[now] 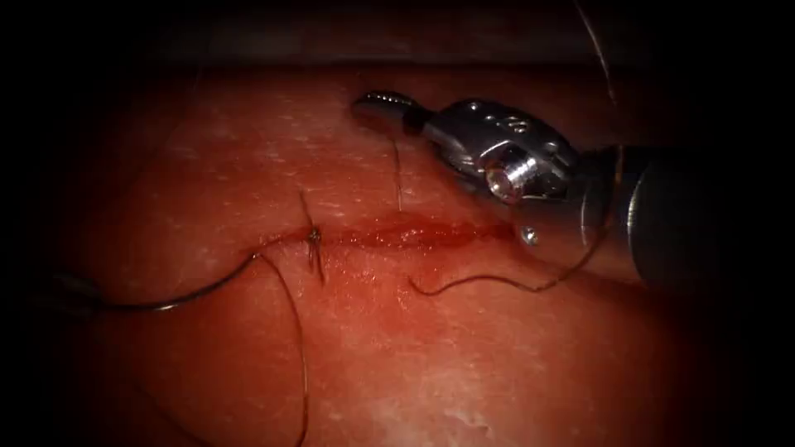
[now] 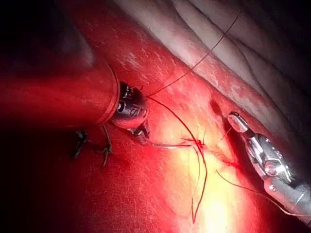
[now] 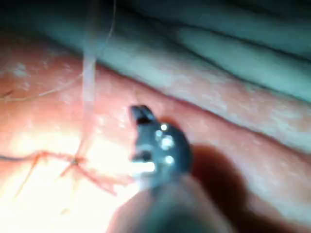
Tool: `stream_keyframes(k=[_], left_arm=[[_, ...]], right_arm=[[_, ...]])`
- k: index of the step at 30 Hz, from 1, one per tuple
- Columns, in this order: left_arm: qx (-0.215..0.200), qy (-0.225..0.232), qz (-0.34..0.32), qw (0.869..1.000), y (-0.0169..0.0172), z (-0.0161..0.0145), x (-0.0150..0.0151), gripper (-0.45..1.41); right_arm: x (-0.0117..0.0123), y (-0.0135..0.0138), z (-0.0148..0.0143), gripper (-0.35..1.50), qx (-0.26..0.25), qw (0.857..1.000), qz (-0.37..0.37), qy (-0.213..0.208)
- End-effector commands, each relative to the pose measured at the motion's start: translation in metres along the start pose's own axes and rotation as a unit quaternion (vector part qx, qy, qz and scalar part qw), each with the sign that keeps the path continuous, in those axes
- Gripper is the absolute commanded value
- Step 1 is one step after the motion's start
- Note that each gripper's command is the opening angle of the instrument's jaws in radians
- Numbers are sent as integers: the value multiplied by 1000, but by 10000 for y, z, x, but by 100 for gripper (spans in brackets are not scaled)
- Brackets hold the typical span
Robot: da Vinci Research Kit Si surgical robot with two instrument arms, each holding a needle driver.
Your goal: Wound Closure
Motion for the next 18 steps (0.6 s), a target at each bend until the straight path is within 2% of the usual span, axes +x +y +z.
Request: stream_keyframes(k=[1,4,9,14,18], left_arm=[[-1,0,1,1000,-5,7,-2,-35],[-1,0,1,1000,-5,7,-2,-35],[-1,0,1,1000,-5,7,-2,-35],[-1,0,1,1000,-5,7,-2,-35],[-3,0,2,1000,-4,4,-3,-35]], right_arm=[[4,0,2,-35,-2,1000,1,9],[21,-6,-14,-35,4,999,5,38],[59,-24,-33,-35,2,998,-17,62],[50,-22,-28,-35,2,998,-24,65],[51,-19,-27,-35,3,998,-24,65]])
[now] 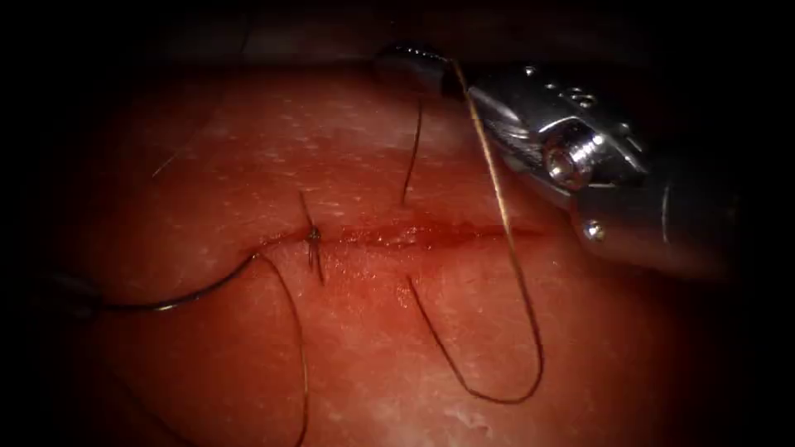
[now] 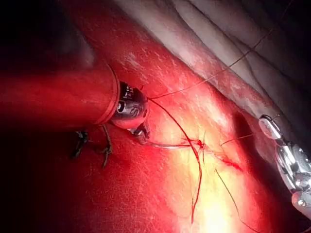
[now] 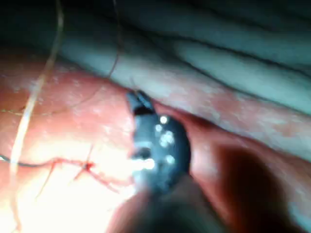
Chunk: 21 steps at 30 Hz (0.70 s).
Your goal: Wound Closure
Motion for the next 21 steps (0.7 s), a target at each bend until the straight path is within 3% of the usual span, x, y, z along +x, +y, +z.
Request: stream_keyframes(k=[1,5,6,7,10,12,21], left_arm=[[-6,0,-1,1000,-3,0,-4,-35],[-32,-5,-15,999,5,-16,-15,-35],[-36,-7,-26,999,7,-17,-17,-9],[-41,-11,-42,998,11,-19,-19,23],[-44,-13,-66,997,17,-24,-18,59],[-42,-12,-68,997,17,-26,-14,69],[-45,-3,-81,996,20,-57,17,77]], right_arm=[[0,1,11,-20,4,1000,1,7],[3,2,11,108,-16,1000,-9,22],[4,2,11,116,-21,999,-8,24],[6,3,11,122,-28,999,-13,27],[8,2,11,130,-31,999,-15,26],[11,2,9,130,-31,999,-16,25],[19,10,-8,130,-25,999,-17,22]])
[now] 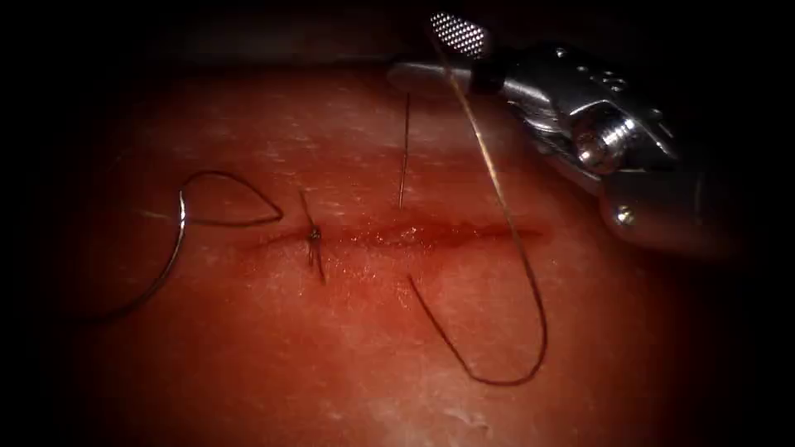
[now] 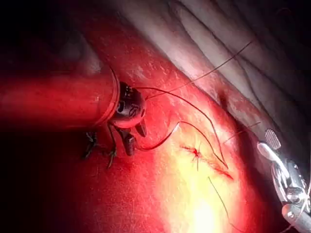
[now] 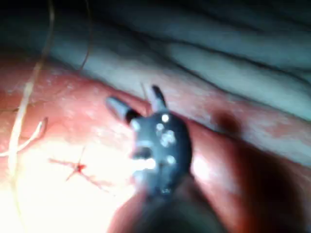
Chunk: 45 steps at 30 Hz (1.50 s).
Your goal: Wound Closure
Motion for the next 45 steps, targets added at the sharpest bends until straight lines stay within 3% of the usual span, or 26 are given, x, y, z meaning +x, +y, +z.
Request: stream_keyframes(k=[1,7,11,12,17,19,23,30,32,37,45], left_arm=[[1,3,-2,1000,-4,1,3,77],[18,26,-15,999,15,-54,57,72],[32,36,41,998,33,-65,95,69],[47,41,101,993,44,-57,119,69],[92,67,186,976,59,-21,183,61],[129,81,226,962,59,-1,218,59],[176,71,305,933,64,31,255,59],[250,61,402,878,55,52,282,53],[269,53,408,871,47,55,285,53],[295,37,406,864,28,70,290,53],[314,-26,419,852,-7,117,268,52]], right_arm=[[-2,2,6,130,2,1000,0,1],[1,7,-1,130,6,1000,-3,-1],[1,8,-3,130,7,1000,-3,-1],[1,8,-3,130,7,1000,-3,-1],[0,9,-2,130,6,1000,-3,-1],[0,9,-2,130,6,1000,-3,-1],[-1,9,-2,130,6,1000,-4,0],[-6,9,1,130,5,1000,-6,2],[-7,10,3,130,4,1000,-6,3],[-9,11,3,130,4,1000,-7,3],[-9,12,2,130,5,1000,-7,3]])
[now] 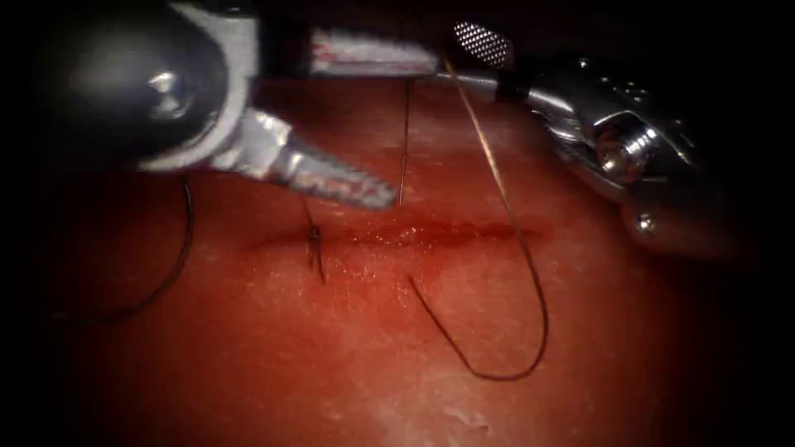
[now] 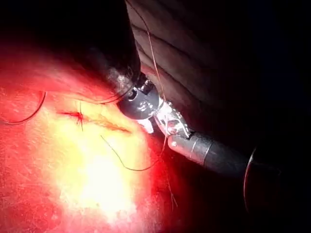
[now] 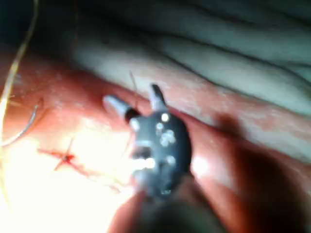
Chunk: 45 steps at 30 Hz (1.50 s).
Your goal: Wound Closure
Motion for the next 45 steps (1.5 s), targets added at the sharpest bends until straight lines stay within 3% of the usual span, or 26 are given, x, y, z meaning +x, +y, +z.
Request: stream_keyframes(k=[1,8,18,35,45], left_arm=[[-2,-3,9,1000,-3,10,-2,52],[12,-38,37,999,-11,25,-12,51],[16,-46,42,998,-12,53,-13,50],[22,-19,32,999,-14,17,-4,44],[32,-15,28,999,-22,34,-3,46]], right_arm=[[-2,-1,9,130,1,1000,0,2],[-2,-1,8,130,1,1000,0,2],[-5,-1,9,130,1,1000,-1,2],[-12,1,12,130,-1,1000,-4,5],[-13,1,12,130,-1,1000,-4,6]])
